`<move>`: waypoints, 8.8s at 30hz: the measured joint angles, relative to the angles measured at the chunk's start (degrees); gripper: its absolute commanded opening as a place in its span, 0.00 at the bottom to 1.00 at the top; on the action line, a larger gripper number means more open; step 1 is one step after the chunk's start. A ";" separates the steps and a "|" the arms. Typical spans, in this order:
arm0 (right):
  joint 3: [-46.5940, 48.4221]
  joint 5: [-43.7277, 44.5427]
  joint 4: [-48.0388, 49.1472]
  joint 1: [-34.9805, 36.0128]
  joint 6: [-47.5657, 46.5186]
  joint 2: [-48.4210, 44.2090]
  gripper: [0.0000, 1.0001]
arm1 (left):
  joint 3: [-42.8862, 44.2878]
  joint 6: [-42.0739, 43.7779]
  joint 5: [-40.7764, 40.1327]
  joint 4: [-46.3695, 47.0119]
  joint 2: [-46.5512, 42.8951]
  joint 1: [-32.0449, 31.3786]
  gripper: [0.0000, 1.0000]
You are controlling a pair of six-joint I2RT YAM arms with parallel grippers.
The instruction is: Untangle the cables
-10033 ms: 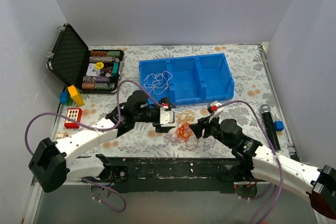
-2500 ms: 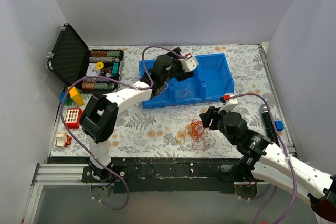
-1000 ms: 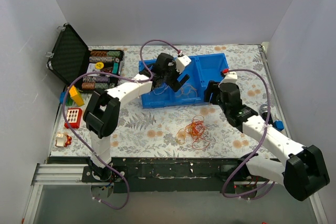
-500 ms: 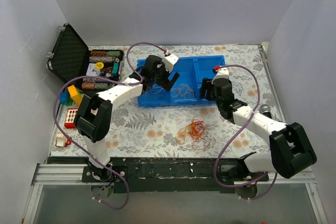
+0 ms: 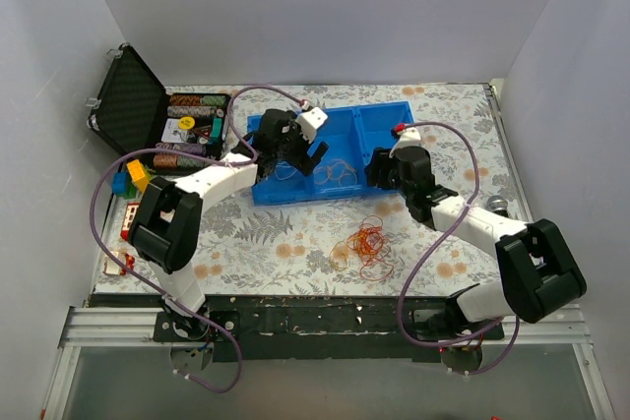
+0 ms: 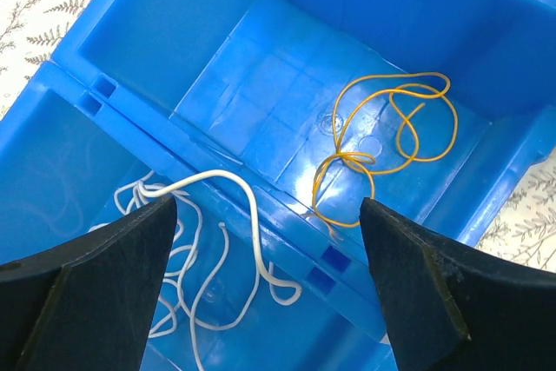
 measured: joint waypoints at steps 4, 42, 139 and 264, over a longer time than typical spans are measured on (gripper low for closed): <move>-5.92 -1.14 0.28 2.21 1.53 -4.11 0.62 | -2.93 2.27 3.04 0.59 -2.34 1.42 0.86; -18.01 -4.48 -9.77 3.82 5.53 -34.64 0.63 | -19.93 5.60 23.32 -10.97 -19.50 -21.55 0.91; -24.68 -0.22 14.75 23.47 -3.19 -21.53 0.49 | 18.14 8.17 30.62 -31.43 -23.65 -21.33 0.00; -24.52 11.69 -8.57 26.75 -0.87 -45.83 0.72 | 4.13 22.01 26.84 -17.92 -9.42 -15.72 0.00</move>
